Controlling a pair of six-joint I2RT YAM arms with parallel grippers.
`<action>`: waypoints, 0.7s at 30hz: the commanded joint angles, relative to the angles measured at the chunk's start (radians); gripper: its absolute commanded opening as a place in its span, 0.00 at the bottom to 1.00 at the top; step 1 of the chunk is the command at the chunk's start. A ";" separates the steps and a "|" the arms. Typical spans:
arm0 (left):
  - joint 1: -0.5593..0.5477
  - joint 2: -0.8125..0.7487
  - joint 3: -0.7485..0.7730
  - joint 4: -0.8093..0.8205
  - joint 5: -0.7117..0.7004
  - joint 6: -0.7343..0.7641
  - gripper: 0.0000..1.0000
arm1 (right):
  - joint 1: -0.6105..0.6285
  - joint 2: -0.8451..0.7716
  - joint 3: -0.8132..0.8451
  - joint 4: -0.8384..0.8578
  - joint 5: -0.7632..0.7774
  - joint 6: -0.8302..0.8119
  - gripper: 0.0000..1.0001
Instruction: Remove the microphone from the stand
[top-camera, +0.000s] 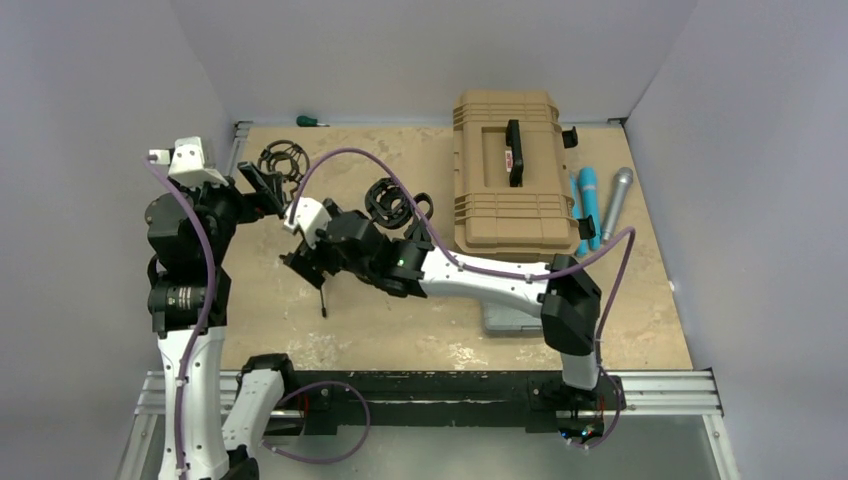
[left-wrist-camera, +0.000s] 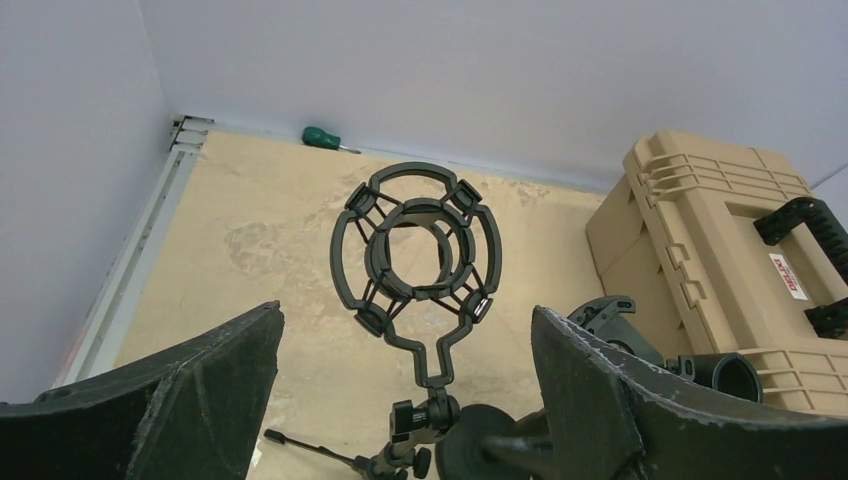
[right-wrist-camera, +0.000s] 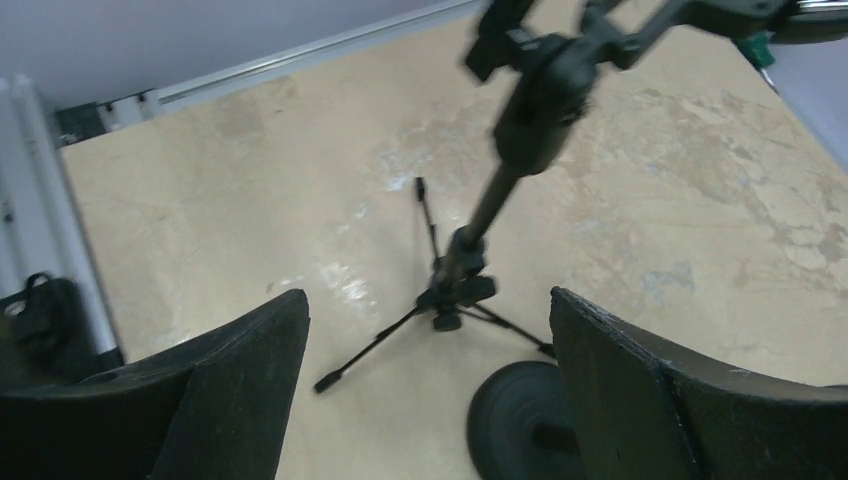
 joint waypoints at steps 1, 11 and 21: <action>0.017 -0.016 -0.008 0.031 0.021 -0.023 0.91 | -0.063 0.062 0.102 -0.001 -0.059 -0.022 0.87; 0.056 -0.001 -0.017 0.051 0.099 -0.066 0.89 | -0.094 0.132 0.109 0.008 -0.031 -0.043 0.76; 0.123 0.015 -0.036 0.093 0.187 -0.125 0.88 | -0.096 0.153 0.088 0.023 0.010 -0.075 0.61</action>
